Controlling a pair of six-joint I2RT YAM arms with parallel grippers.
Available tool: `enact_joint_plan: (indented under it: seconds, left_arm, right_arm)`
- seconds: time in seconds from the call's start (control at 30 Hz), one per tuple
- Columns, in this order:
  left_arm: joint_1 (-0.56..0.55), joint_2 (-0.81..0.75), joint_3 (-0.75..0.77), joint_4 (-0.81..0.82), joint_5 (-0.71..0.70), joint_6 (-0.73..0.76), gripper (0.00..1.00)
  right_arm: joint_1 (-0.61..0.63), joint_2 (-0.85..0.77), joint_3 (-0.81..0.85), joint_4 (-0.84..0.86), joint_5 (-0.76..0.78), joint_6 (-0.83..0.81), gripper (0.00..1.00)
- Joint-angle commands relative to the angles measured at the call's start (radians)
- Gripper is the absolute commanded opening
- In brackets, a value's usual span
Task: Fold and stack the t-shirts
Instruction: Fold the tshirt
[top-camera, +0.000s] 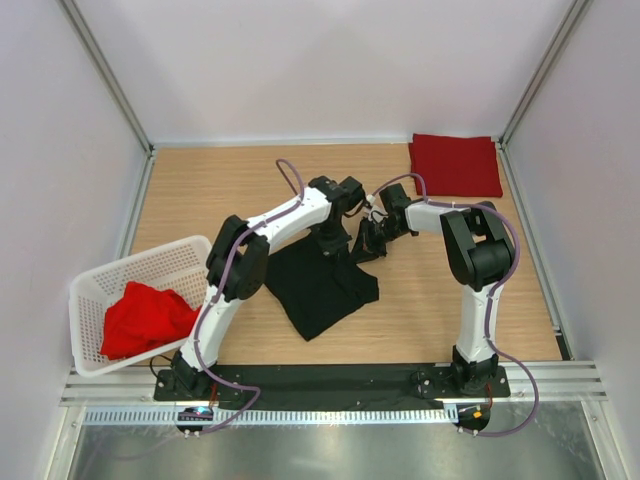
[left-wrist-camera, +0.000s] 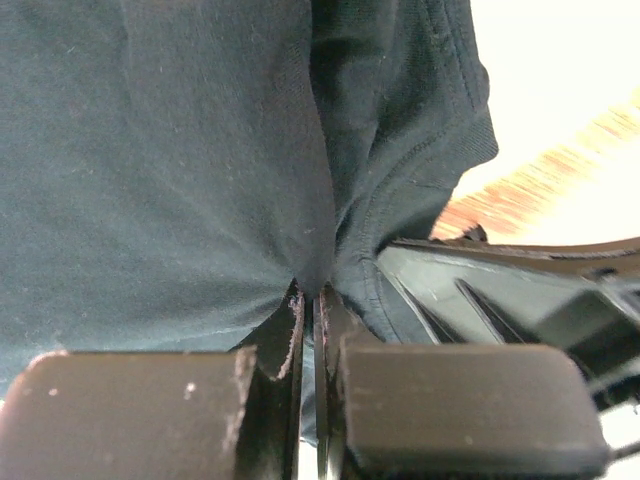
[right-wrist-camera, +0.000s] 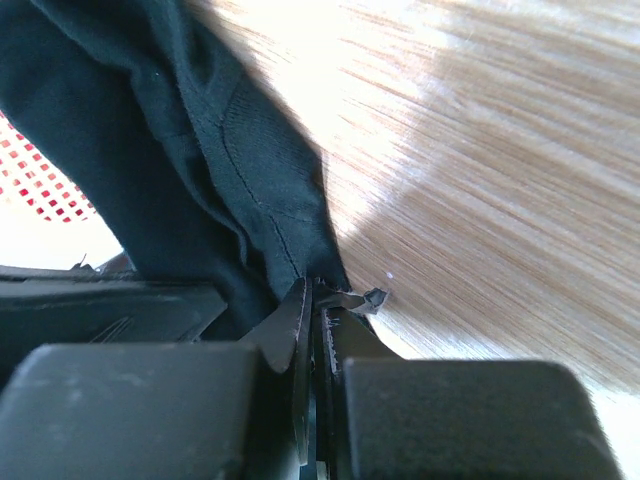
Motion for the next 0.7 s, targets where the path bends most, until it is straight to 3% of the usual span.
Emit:
enact_joint_plan:
  seconds: [0.0, 0.67]
  left_arm:
    - [-0.009, -0.082, 0.051, 0.002, -0.024, 0.003, 0.00]
    - [-0.017, -0.137, 0.150, -0.033, -0.036, -0.014, 0.00]
  right_arm:
    - [0.006, 0.068, -0.024, 0.009, 0.188, -0.065, 0.01]
    - [0.006, 0.071, -0.032, 0.005, 0.213, -0.073, 0.01]
